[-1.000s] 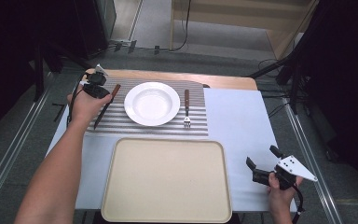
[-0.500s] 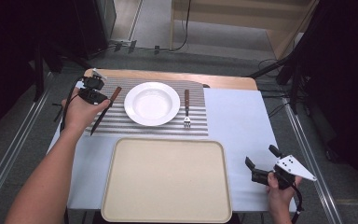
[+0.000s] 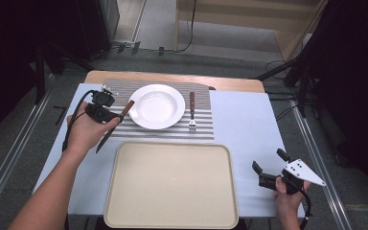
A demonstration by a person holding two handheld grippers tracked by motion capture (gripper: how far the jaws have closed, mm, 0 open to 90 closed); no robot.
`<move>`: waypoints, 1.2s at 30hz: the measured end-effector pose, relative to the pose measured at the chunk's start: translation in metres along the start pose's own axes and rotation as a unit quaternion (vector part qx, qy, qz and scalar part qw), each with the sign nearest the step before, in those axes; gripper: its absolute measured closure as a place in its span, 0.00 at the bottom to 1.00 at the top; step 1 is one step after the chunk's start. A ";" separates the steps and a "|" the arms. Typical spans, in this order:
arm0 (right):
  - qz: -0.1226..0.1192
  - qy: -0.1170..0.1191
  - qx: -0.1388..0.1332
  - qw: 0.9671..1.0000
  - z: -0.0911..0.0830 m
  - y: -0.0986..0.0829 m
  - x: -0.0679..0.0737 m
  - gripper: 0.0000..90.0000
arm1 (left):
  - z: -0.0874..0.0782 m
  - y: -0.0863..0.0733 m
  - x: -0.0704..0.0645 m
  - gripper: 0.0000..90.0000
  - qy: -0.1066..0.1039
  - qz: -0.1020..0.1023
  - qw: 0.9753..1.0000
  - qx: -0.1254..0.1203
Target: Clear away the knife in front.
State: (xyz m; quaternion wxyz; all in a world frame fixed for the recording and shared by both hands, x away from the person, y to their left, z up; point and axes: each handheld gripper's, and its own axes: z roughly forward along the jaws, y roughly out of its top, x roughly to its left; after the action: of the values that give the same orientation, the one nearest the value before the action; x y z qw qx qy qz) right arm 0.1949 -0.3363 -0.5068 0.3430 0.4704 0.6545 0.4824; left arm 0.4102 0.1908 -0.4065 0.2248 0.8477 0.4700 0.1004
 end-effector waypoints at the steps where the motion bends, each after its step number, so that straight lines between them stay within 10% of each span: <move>1: 0.000 0.000 0.000 1.000 0.000 0.000 0.000 0.00 | 0.000 -0.005 -0.004 0.85 -0.011 0.002 1.000 -0.002; 28: -0.005 -0.004 0.001 1.000 -0.001 0.000 0.001 0.00 | 0.000 -0.074 -0.077 0.85 -0.047 0.032 0.998 -0.001; 36: -0.005 -0.006 0.001 1.000 -0.001 0.000 0.001 0.00 | 0.008 -0.099 -0.089 0.85 -0.066 0.011 0.998 0.004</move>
State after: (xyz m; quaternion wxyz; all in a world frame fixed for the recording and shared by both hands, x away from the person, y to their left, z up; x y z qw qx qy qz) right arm 0.1938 -0.3360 -0.5065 0.3488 0.4699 0.6556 0.4772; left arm 0.2914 0.1586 -0.4570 0.2510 0.8582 0.4455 0.0443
